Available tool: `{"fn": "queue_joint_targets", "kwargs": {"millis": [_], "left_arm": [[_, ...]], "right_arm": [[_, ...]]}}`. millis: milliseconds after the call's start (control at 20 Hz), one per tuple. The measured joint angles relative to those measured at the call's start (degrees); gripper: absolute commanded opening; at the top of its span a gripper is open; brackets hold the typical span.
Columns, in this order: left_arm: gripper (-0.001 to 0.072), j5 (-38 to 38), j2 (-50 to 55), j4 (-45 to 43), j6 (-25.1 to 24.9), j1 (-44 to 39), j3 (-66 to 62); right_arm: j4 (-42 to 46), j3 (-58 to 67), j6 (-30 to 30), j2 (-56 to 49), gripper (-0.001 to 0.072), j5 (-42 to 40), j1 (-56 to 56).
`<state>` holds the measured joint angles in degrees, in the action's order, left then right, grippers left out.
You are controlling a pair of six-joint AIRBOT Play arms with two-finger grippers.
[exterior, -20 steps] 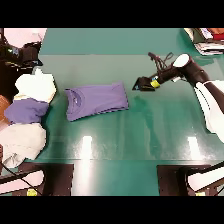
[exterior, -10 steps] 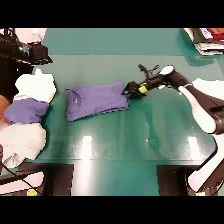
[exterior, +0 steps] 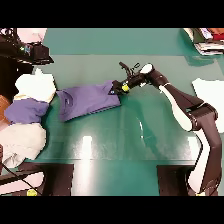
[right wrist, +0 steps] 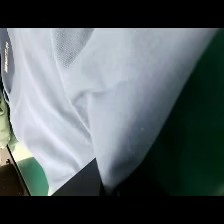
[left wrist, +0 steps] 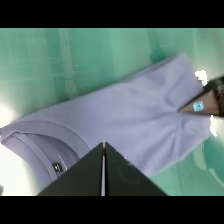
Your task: Fold the shirts.
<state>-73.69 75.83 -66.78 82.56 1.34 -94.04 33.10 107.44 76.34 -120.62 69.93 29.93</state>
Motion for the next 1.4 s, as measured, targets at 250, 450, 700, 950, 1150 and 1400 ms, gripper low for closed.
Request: {"fn": "queue_joint_targets", "kwargs": {"millis": [250,450,700,950,1150,1400], "left_arm": [[0.0022,0.35,0.0,0.11,-0.02,-5.51,0.0],[0.0022,1.49,0.0,0.81,-0.04,-11.96,0.0],[0.0022,6.91,0.0,1.14,-0.04,-19.58,0.0],[0.0023,11.89,0.0,1.27,0.02,-24.5,0.0],[0.0022,13.4,0.0,1.6,0.07,-25.92,0.0],[0.0023,13.92,0.02,1.86,0.11,-26.38,0.0]], "right_arm": [[4.9,2.29,1.31,5.99,0.0014,-0.63,-9.31],[16.13,2.67,4.42,13.86,0.0014,1.86,-22.77],[23.12,2.73,7.39,20.83,0.0013,3.34,-41.83],[24.65,2.78,9.77,22.97,0.0013,3.69,-54.82],[24.79,2.75,10.43,24.46,0.0014,2.12,-58.77],[24.87,2.78,10.62,30.05,0.0014,-3.48,-60.48]]}}
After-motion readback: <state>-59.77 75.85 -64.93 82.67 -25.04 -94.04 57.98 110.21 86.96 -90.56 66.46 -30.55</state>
